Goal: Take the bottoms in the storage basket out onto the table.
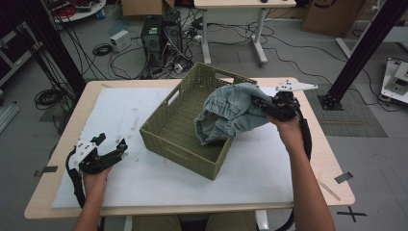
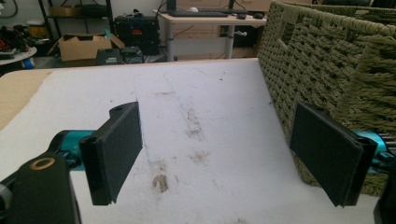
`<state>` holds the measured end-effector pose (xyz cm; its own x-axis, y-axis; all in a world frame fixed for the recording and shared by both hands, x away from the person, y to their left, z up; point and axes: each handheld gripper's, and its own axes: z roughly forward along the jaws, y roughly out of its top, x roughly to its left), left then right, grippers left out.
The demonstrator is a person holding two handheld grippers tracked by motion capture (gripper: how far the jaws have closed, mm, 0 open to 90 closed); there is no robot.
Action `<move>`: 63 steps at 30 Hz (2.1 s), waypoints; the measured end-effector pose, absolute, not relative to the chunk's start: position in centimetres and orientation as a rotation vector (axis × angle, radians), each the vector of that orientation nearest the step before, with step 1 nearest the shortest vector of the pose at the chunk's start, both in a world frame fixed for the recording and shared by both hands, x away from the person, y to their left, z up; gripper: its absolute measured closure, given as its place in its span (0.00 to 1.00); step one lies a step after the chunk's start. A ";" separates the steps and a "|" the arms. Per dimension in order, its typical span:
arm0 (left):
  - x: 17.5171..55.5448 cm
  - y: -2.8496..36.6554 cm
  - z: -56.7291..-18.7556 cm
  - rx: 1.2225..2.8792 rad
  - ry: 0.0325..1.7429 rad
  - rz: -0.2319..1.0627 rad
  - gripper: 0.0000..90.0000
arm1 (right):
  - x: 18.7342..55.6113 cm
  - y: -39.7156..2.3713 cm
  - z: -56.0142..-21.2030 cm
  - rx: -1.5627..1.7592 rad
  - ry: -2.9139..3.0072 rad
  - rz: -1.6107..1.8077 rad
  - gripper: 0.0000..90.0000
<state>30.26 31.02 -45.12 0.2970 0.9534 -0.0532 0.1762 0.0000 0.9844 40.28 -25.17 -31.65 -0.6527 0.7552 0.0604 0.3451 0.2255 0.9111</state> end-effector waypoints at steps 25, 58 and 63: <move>30.3 31.0 -45.1 1.440 1.118 0.870 0.19 | 42.9 -22.0 -34.5 1.123 2.229 1.239 0.42; 30.3 31.0 -45.1 1.439 1.119 0.869 0.19 | 33.8 -31.9 -23.4 0.919 1.640 1.794 0.95; 30.3 31.0 -45.1 1.440 1.120 0.870 0.19 | 33.7 -33.1 -28.0 1.056 1.739 1.633 0.95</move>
<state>30.27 30.99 -45.12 0.2935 0.9542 -0.0585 0.1790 0.0053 0.9838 33.68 -33.05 -28.02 -0.5560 0.8205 0.1330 0.1843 -0.0343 0.9823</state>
